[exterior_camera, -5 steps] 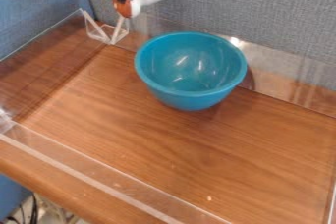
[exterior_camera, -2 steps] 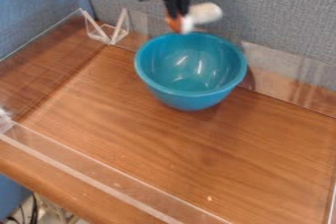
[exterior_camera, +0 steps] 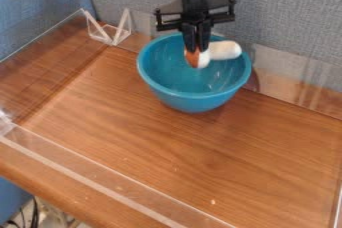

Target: Put the mushroom in the blue bowl

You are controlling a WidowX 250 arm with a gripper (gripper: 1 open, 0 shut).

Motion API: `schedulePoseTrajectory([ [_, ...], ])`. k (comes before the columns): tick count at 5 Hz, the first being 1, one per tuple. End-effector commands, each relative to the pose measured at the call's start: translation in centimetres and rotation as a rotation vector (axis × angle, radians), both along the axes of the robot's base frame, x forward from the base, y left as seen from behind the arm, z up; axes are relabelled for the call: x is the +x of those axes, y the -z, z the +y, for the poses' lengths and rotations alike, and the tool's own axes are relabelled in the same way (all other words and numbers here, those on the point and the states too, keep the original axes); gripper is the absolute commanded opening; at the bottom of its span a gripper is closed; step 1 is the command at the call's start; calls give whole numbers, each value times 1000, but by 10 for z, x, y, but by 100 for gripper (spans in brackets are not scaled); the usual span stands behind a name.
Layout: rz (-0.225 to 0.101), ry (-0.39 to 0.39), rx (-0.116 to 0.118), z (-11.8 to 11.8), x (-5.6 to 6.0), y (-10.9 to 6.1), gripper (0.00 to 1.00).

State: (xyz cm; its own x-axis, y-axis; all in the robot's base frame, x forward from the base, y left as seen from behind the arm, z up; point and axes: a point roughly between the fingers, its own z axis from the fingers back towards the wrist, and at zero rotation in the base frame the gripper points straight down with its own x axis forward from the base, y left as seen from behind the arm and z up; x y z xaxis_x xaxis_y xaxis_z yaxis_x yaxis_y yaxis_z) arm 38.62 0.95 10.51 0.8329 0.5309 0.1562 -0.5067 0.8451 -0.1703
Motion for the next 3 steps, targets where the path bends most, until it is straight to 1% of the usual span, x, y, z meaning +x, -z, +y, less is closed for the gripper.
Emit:
schedulePoseTrajectory([
  [1,-79,26,13,-3,-4,-29,0],
  [3,-71,55,18,-3,-13,-27,0],
])
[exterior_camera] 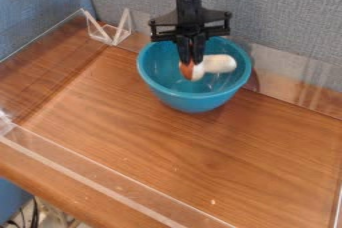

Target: Put the mushroom in the blue bowl

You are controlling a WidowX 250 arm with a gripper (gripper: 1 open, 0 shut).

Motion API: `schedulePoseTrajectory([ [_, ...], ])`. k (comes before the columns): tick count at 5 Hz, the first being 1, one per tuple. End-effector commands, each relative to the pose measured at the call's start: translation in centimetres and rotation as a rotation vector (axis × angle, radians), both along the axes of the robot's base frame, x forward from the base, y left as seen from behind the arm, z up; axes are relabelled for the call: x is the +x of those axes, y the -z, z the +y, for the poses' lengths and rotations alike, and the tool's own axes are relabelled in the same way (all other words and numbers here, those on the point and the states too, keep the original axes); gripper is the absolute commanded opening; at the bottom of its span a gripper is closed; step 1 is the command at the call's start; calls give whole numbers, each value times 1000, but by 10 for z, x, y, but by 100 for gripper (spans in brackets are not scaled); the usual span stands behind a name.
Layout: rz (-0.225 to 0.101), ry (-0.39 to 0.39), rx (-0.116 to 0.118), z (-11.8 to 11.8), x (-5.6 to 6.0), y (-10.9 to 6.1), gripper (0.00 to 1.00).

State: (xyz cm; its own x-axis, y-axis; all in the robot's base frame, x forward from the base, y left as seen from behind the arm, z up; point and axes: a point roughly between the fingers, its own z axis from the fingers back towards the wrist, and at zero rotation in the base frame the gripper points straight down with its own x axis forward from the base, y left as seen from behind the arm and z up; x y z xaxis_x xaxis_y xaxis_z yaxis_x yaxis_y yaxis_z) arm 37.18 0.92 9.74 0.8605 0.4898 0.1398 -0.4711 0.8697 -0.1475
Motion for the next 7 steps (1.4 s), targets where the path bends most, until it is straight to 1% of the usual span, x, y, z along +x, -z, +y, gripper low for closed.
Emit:
schedulePoseTrajectory([
  [1,-96,22,5,-3,-3,-34,0],
  [3,-95,51,4,-3,-11,-34,0],
  [5,-86,78,6,-5,-15,-31,0],
  [7,-82,98,9,-5,-20,-31,0],
])
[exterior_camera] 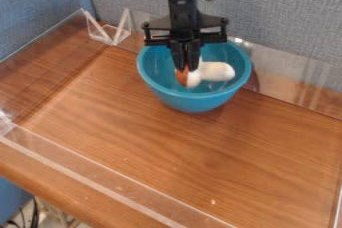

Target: Put the mushroom in the blue bowl

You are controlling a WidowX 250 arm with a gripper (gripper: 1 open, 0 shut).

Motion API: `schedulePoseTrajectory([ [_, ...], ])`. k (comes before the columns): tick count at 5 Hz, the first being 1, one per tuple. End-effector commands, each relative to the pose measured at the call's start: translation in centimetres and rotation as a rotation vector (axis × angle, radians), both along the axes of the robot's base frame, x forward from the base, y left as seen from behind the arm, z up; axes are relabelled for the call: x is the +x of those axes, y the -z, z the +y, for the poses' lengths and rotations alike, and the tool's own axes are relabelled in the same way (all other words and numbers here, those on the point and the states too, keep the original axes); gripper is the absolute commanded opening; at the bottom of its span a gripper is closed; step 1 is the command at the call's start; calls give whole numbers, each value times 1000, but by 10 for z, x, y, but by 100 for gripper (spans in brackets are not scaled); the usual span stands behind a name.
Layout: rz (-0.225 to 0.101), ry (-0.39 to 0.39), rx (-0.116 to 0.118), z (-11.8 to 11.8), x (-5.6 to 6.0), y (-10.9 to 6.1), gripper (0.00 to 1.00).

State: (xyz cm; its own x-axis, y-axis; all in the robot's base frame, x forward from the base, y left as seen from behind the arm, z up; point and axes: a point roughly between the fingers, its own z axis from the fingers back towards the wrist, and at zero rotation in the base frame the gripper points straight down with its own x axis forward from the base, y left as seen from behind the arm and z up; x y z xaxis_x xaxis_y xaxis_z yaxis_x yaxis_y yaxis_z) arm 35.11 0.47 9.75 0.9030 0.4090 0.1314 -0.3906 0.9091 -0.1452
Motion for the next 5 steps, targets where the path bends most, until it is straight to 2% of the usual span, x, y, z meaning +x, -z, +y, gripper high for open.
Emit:
schedulePoseTrajectory([
  [1,-82,18,10,-1,-1,-27,0],
  [5,-65,59,23,-2,-3,-19,0],
])
